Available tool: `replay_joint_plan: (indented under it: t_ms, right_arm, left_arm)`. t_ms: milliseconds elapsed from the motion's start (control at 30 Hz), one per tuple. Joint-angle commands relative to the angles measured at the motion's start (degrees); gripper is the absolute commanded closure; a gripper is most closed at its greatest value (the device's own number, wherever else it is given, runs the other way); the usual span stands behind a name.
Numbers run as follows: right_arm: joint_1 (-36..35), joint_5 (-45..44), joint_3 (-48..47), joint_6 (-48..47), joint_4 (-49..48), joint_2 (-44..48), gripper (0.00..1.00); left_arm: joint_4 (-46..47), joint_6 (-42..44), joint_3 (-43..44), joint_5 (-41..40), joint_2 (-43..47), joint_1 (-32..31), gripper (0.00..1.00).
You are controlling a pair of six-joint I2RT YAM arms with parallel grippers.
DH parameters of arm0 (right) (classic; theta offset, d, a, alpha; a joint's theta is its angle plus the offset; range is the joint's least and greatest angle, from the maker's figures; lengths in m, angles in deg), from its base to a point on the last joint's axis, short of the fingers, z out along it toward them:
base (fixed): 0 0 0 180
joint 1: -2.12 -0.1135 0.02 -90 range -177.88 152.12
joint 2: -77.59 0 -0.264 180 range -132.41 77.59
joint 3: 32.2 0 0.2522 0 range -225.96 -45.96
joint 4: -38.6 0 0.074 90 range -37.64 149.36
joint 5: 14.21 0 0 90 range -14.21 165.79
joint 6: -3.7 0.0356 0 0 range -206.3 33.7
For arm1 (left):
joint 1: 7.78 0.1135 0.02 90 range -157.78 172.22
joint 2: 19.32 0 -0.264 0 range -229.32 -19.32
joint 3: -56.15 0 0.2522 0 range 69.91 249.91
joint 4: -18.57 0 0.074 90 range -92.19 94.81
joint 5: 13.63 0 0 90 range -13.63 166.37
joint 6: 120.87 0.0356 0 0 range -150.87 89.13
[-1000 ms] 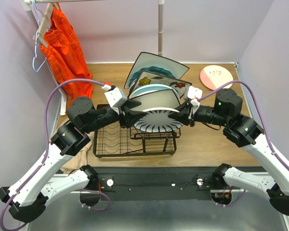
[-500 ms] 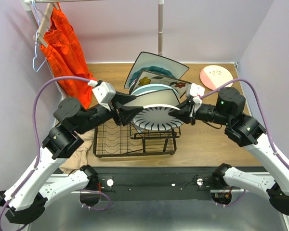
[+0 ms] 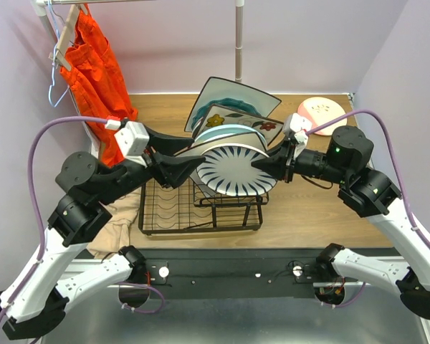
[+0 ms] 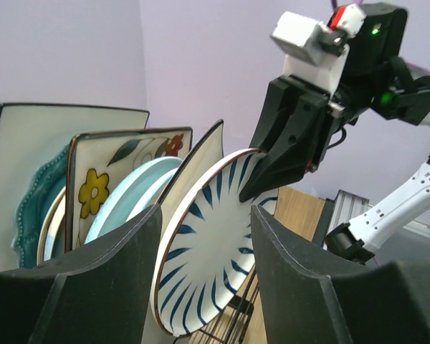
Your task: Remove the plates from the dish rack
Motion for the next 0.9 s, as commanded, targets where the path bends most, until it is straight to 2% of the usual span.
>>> replay_joint_plan:
  t_ms: [0,467,867]
  right_arm:
    - [-0.33,0.03,-3.34,3.13,-6.40,0.84,0.99]
    - [-0.33,-3.05,-5.36,6.39,-7.89,1.72,0.99]
    - [-0.33,-0.68,-9.67,15.70,-8.95,-0.74,0.99]
  left_arm:
    - [1.47,-1.63,1.34,0.22,1.03,-0.21,0.38]
    - [2.87,-2.60,-1.47,-0.83,2.08,-0.21,0.38]
    - [2.35,-3.92,-0.59,-0.66,3.49,-0.30,0.38]
